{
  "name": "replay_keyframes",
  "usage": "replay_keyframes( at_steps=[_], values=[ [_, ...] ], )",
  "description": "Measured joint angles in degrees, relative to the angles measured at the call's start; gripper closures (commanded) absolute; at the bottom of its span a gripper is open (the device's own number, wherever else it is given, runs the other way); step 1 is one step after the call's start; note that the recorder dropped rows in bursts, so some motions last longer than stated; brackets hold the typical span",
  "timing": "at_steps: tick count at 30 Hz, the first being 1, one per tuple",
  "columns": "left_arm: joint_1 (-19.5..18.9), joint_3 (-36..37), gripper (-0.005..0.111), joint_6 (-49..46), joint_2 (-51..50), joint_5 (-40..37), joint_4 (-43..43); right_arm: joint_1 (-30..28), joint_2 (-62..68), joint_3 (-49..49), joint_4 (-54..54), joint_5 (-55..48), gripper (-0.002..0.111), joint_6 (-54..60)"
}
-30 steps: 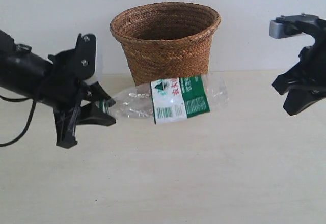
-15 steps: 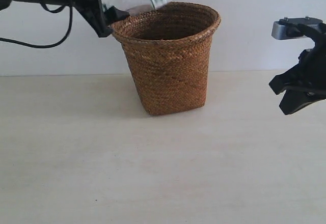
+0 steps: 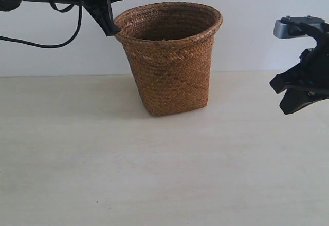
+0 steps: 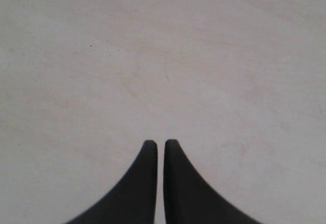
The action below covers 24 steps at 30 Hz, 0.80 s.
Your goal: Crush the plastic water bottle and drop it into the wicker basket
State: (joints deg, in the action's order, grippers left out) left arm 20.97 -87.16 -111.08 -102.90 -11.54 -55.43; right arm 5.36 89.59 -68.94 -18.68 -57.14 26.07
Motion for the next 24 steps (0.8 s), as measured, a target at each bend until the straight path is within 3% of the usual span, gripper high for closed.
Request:
replay_keyframes(
  at_steps=[7,14,24],
  values=[
    [0.0,4.5,0.102,1.1,5.0,-0.2,0.0,0.0,0.0,0.0,-0.2,1.6,0.108,0.2],
    [0.0,10.9,0.102,12.7,10.9,-1.5,0.0,0.0,0.0,0.0,0.5,4.3,0.108,0.5],
    [-0.6,16.9,0.102,23.8,14.1,-1.4,3.5,0.0,0.0,0.0,18.3,4.1,0.108,-7.7]
  ],
)
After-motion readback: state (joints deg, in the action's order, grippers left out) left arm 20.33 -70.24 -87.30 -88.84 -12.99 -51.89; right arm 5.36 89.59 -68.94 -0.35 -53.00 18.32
